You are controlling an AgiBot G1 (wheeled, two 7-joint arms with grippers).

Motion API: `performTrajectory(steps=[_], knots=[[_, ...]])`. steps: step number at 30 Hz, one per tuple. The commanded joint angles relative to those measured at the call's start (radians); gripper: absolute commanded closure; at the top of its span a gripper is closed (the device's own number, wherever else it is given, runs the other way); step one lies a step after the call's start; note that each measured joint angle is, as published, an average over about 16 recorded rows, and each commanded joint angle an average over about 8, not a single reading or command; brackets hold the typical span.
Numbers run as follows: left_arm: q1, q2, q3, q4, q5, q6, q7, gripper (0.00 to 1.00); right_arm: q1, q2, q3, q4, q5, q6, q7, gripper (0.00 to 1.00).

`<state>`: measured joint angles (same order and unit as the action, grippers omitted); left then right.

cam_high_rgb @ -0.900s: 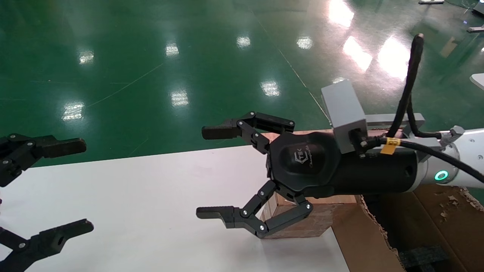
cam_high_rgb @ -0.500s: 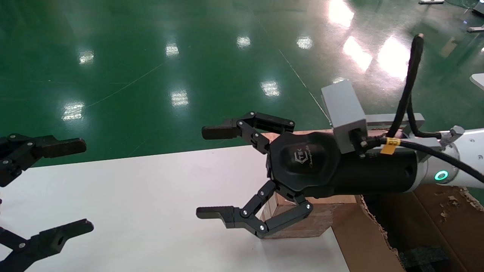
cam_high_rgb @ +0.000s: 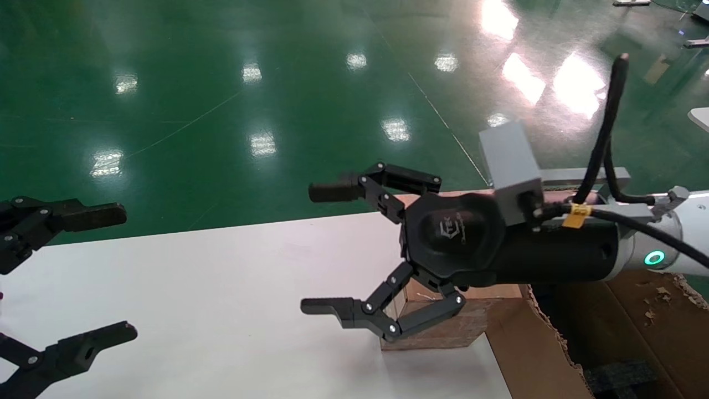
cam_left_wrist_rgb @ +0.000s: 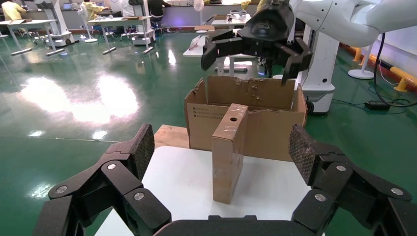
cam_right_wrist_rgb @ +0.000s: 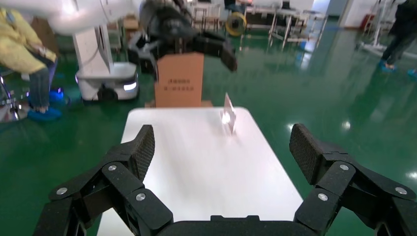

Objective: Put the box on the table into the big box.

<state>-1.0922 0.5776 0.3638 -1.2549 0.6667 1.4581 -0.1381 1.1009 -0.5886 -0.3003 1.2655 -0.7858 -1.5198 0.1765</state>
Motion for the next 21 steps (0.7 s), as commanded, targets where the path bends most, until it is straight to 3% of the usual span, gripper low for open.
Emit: performTrajectory(steps=[1,13,21], knots=[[0.0,0.0,0.0,0.0,0.0,0.0,0.0,1.0,0.005,0.006,-0.003,-0.003,-0.013,-0.006,-0.003,0.0],[0.0,0.0,0.0,0.0,0.0,0.0,0.0,1.0,0.106,0.071,-0.141,-0.134,-0.183,-0.07,-0.092,0.0],[0.0,0.0,0.0,0.0,0.0,0.0,0.0,1.0,0.186,0.095,-0.274,-0.255,-0.198,-0.074,-0.158,0.0]])
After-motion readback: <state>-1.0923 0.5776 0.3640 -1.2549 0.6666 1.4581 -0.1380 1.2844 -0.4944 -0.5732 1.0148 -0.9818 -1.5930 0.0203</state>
